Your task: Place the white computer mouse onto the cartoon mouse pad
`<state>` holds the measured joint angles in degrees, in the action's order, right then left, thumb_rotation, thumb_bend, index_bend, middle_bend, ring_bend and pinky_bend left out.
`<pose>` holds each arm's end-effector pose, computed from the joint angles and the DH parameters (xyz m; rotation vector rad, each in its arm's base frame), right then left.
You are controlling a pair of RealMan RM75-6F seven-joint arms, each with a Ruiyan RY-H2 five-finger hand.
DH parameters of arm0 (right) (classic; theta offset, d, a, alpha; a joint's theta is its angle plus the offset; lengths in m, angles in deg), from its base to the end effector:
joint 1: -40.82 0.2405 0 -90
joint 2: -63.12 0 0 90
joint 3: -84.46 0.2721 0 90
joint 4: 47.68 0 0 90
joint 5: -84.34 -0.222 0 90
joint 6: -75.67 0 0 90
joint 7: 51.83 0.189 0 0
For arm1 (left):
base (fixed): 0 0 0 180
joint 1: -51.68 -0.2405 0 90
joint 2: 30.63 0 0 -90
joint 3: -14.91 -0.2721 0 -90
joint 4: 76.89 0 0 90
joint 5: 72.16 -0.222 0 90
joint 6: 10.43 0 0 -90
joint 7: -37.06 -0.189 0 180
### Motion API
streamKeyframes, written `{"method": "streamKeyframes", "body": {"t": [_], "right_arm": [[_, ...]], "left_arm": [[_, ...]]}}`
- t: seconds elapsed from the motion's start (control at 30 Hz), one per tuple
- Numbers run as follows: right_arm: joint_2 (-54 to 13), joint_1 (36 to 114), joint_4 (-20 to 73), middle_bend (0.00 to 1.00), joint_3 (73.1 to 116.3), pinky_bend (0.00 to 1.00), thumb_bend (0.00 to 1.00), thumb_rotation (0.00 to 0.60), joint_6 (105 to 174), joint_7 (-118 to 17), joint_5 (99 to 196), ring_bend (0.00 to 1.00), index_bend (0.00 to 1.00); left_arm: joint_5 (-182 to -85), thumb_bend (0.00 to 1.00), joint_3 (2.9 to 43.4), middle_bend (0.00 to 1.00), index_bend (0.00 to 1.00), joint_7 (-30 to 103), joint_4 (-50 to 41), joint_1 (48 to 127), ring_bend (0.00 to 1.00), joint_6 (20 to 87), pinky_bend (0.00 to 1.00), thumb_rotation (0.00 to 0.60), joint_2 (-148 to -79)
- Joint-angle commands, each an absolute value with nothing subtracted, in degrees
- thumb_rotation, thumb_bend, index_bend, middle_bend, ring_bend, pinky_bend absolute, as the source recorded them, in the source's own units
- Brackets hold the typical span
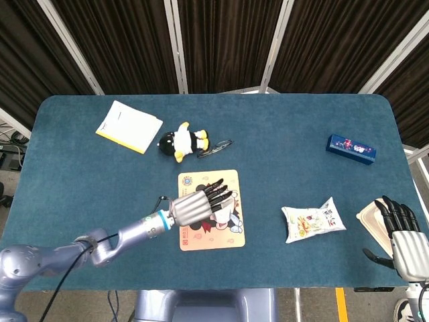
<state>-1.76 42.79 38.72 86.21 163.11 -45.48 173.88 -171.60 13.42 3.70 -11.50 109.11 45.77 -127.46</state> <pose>-0.3490 -0.2079 0.1600 1.3862 -0.9100 0.9288 -0.0620 0.3699 -0.1151 -2.3107 0.4020 -0.8375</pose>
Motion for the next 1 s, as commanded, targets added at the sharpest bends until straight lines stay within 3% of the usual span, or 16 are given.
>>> {"method": "streamKeyframes", "body": {"t": [0.03, 0.23, 0.43, 0.67, 1.0], "right_arm": [[-1.8, 42.8, 38.7, 0.00, 86.2, 0.00, 0.07, 0.600, 163.2, -45.5, 173.9, 0.00, 0.01], [-1.9, 42.7, 38.7, 0.00, 86.2, 0.00, 0.07, 0.600, 163.3, -45.8, 173.9, 0.00, 0.01], [-2.0, 42.6, 38.6, 0.00, 86.2, 0.00, 0.07, 0.600, 163.6, -45.9, 174.1, 0.00, 0.01], [-2.2, 42.5, 38.4, 0.00, 86.2, 0.00, 0.07, 0.600, 163.9, -46.6, 174.2, 0.00, 0.01], [-2.5, 42.4, 38.6, 0.00, 86.4, 0.00, 0.07, 0.600, 164.1, -47.7, 173.9, 0.00, 0.01]], "left_arm": [[-170.5, 0.35, 12.9, 0.00, 0.00, 0.0, -3.1, 105.1, 0.00, 49.8, 0.00, 0.600, -120.0], [-168.0, 0.28, 12.4, 0.00, 0.00, -5.6, 9.8, 98.0, 0.00, 56.8, 0.00, 0.600, -109.0], [-165.3, 0.16, 9.3, 0.00, 0.00, -4.9, 19.8, 86.6, 0.00, 68.4, 0.00, 0.600, -99.3], [-163.3, 0.12, 7.3, 0.00, 0.00, 3.3, 20.3, 77.1, 0.00, 78.3, 0.00, 0.600, -94.3], [-156.4, 0.12, 8.6, 0.00, 0.00, 19.5, 13.9, 67.8, 0.00, 82.7, 0.00, 0.600, -94.0]]}}
